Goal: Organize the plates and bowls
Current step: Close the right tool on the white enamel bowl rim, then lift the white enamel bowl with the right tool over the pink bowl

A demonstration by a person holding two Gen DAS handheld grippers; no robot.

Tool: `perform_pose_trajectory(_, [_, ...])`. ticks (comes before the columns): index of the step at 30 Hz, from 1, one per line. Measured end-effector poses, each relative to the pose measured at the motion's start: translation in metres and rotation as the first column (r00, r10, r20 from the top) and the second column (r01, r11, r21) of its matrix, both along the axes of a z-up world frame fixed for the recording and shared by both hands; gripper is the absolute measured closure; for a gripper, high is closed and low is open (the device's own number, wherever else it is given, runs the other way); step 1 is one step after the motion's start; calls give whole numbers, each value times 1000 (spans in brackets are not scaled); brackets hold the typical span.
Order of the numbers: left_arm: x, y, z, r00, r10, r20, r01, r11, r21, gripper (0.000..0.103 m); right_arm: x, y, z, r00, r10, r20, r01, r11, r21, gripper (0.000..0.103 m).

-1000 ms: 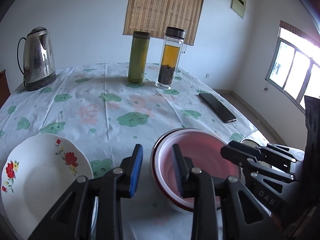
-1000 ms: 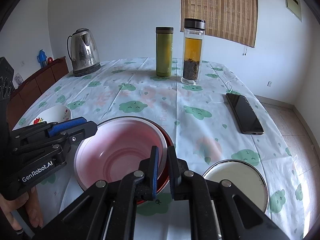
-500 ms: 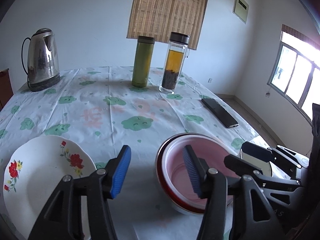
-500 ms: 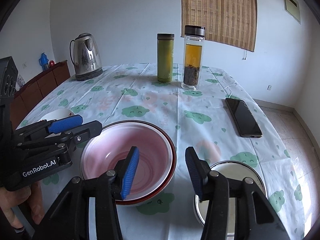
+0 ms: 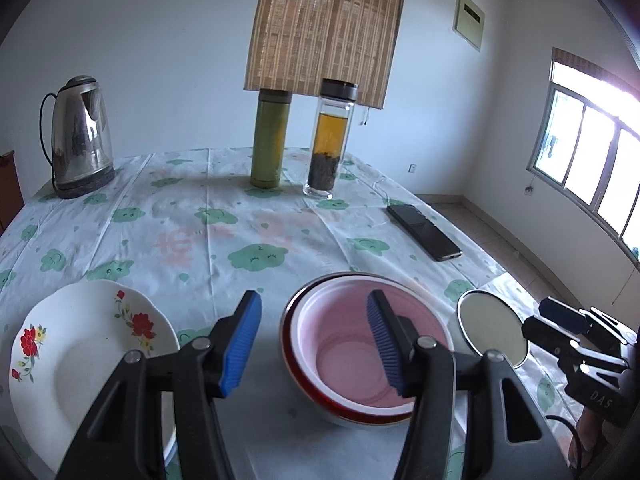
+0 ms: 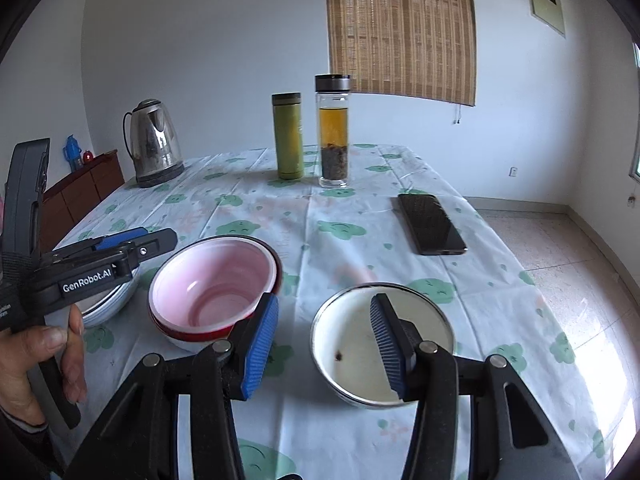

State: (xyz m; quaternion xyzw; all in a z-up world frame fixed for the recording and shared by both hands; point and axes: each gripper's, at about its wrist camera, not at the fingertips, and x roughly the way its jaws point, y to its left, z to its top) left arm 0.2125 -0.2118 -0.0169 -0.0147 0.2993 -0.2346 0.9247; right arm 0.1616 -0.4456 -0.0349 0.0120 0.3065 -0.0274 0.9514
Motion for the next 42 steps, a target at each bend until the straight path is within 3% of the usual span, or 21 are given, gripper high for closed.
perform_pose_trajectory(7, [-34,-43,7,993,-110,31,108,993,38,47,-15,-49,-9,994,-104,-20,104,995,-2,53])
perform_pose_trajectory(11, [-51,-70,7,984,-175,28,173,983,68,47,-10,-68,-21,990,-125,-59,126,992,23,71])
perform_pose_trajectory(22, [-58,-105,-8,973,-231,-16,232,967,107,47,8,-75,-34,990,-100,-97,105,993,51,73])
perform_pose_trajectory(23, [-58,-106,-9,972,-232,-18,233,966,109,47,10,-73,-35,990,-92,-103,98,994,51,74])
perform_pose_trajectory(26, [-60,-107,-10,971,-238,-20,238,965,109,49,16,-71,-40,990,-76,-119,84,995,58,92])
perform_pose_trajectory(30, [-62,-114,-12,965,-261,-31,263,958,113,51,12,-73,-40,991,-71,-116,80,994,75,95])
perform_pose_trajectory(42, [-63,-136,-27,945,-314,-98,324,938,120,73,-11,-88,-41,988,-70,-140,79,995,65,96])
